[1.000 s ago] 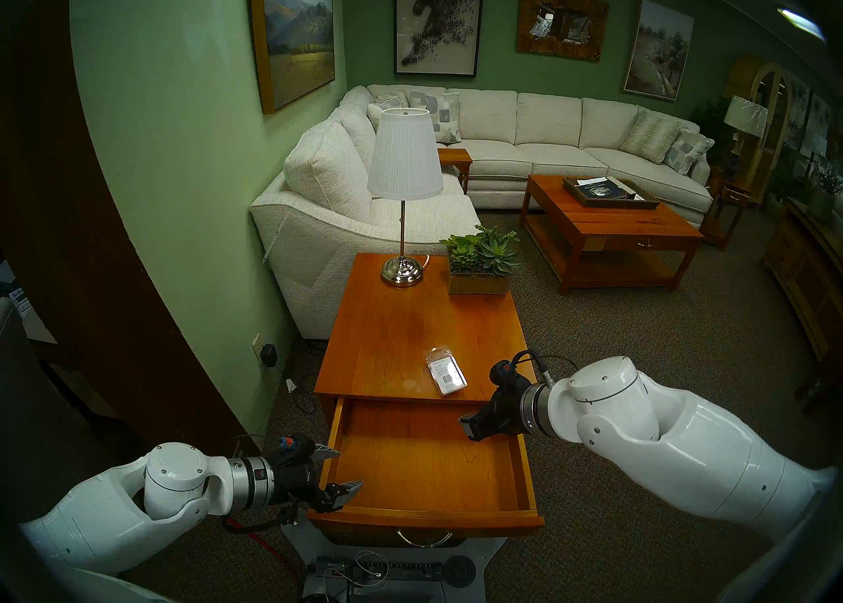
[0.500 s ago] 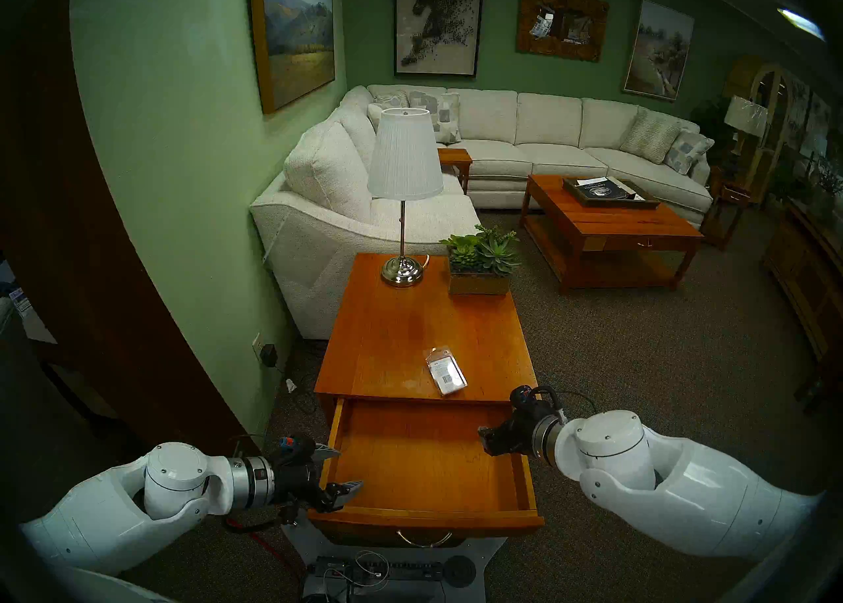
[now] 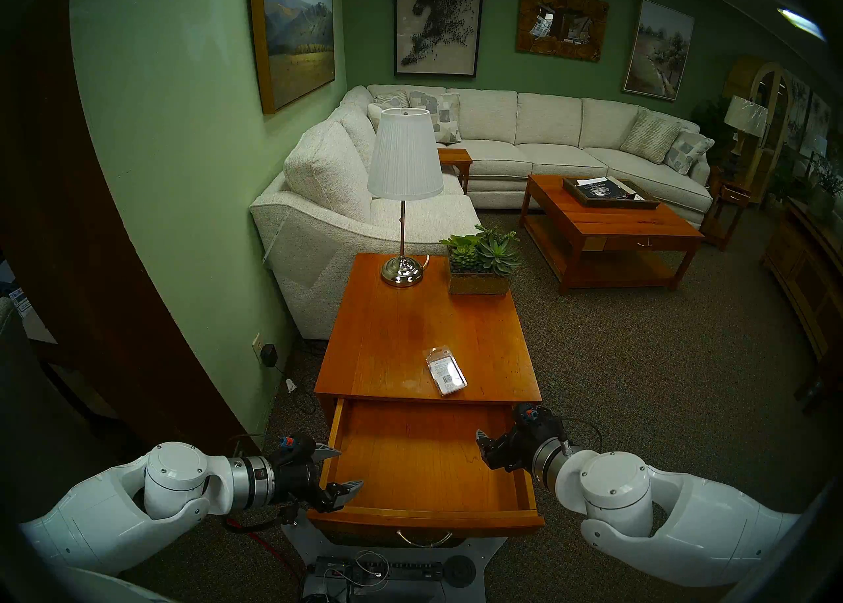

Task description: Open the drawer, take out the contents and close the drawer

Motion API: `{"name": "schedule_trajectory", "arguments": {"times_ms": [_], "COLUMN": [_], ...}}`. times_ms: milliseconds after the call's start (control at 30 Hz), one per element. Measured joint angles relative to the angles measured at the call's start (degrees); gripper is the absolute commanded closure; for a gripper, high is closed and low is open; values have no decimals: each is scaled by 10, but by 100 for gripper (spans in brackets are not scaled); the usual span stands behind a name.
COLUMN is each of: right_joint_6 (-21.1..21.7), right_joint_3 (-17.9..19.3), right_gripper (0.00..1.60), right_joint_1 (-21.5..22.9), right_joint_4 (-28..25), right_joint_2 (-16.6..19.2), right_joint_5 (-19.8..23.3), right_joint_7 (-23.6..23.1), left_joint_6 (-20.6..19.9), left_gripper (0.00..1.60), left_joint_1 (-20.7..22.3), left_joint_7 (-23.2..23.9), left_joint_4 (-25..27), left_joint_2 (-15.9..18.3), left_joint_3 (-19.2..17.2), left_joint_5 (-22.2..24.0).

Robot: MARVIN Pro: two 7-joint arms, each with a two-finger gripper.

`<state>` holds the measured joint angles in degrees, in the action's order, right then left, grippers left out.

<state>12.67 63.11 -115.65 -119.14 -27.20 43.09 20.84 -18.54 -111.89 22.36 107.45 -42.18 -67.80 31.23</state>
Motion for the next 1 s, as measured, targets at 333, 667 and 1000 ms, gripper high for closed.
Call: {"name": "schedule_trajectory", "arguments": {"times_ms": [333, 667, 1000], "right_joint_6": [-89, -174, -258], "right_joint_3": [10, 20, 42], "right_gripper": [0, 0, 0], "right_joint_1": [-27, -25, -23], "right_joint_4": [63, 121, 171], "right_joint_2": [-28, -71, -106], "right_joint_5": [-48, -71, -82], "right_joint_7": [-17, -95, -192], "left_joint_6": [0, 0, 0], "left_gripper": [0, 0, 0], "left_joint_1": [0, 0, 0], "left_joint_7": [0, 0, 0], "left_joint_4": [2, 3, 5], "left_joint_2": [2, 4, 5], "left_joint_3": [0, 0, 0], "left_joint_5": [0, 0, 0]}}
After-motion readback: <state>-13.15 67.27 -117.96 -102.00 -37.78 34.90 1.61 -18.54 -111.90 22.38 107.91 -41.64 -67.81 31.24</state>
